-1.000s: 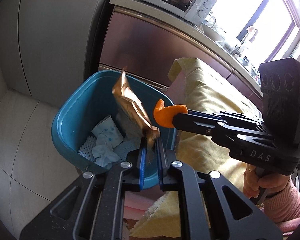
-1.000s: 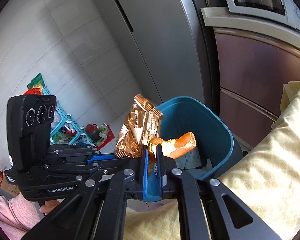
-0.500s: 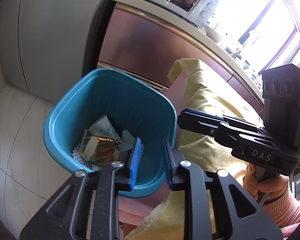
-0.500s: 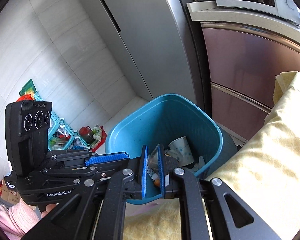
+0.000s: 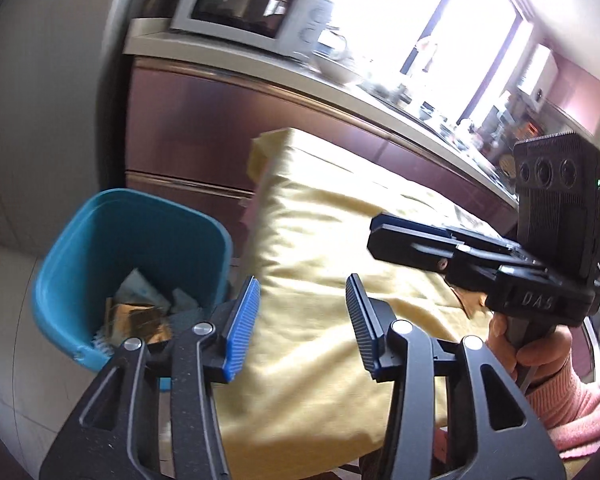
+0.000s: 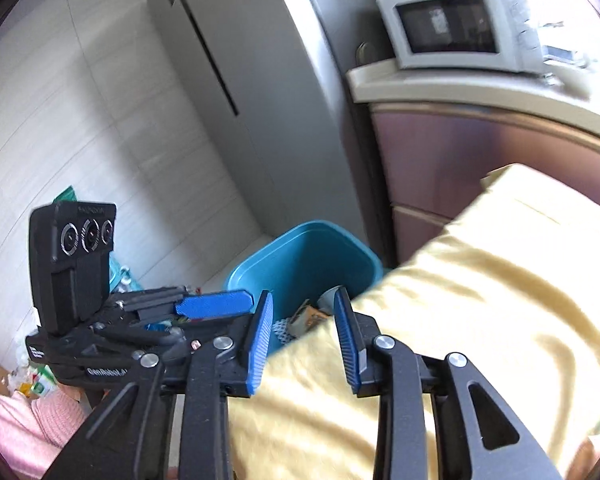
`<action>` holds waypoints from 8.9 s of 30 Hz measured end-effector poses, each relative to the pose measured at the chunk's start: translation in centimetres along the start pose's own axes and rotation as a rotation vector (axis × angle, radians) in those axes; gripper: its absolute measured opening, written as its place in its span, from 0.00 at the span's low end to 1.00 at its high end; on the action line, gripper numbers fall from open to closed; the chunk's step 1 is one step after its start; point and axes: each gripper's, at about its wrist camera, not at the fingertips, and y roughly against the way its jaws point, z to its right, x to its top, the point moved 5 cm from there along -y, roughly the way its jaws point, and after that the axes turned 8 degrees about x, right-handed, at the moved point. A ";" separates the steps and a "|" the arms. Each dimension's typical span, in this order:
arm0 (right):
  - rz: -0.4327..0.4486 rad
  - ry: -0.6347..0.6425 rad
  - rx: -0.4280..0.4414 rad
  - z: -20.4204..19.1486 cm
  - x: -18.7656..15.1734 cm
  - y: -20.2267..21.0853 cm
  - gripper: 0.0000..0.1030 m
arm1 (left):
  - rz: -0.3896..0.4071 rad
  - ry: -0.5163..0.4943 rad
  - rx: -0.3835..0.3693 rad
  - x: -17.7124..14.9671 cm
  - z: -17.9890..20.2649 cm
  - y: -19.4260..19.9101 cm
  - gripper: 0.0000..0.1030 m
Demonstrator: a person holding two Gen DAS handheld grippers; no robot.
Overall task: Collect trash
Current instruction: 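Move both grippers back over the table, then grasp the clear green-edged plastic wrapper with the left gripper while the right grasps an orange peel, then carry the plastic wrapper in the left gripper and peel in the right to the teal bin, then open both grippers over the teal bin to drop wrapper and peel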
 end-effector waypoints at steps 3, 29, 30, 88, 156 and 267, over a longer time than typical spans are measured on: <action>0.046 -0.034 -0.044 1.3 -0.9 3.2 0.30 | -0.020 -0.053 -0.054 -0.3 3.3 -0.9 0.45; 0.187 -0.416 -0.502 15.2 -13.8 20.8 0.32 | -0.171 -0.303 -0.238 -2.8 22.1 -9.3 0.47; 0.185 -0.423 -0.505 15.4 -13.9 20.7 0.32 | -0.171 -0.307 -0.231 -2.6 22.5 -9.6 0.47; 0.294 -0.340 -0.315 10.8 -10.8 19.9 0.12 | -0.098 -0.329 -0.106 -1.2 21.0 -7.2 0.33; 0.074 -0.197 0.054 2.0 -4.1 3.0 0.12 | -0.004 -0.083 0.163 -1.7 2.5 2.5 0.33; -0.146 -0.189 0.028 2.0 1.1 -12.5 0.16 | -0.128 0.073 0.414 -0.7 -11.9 -7.3 0.48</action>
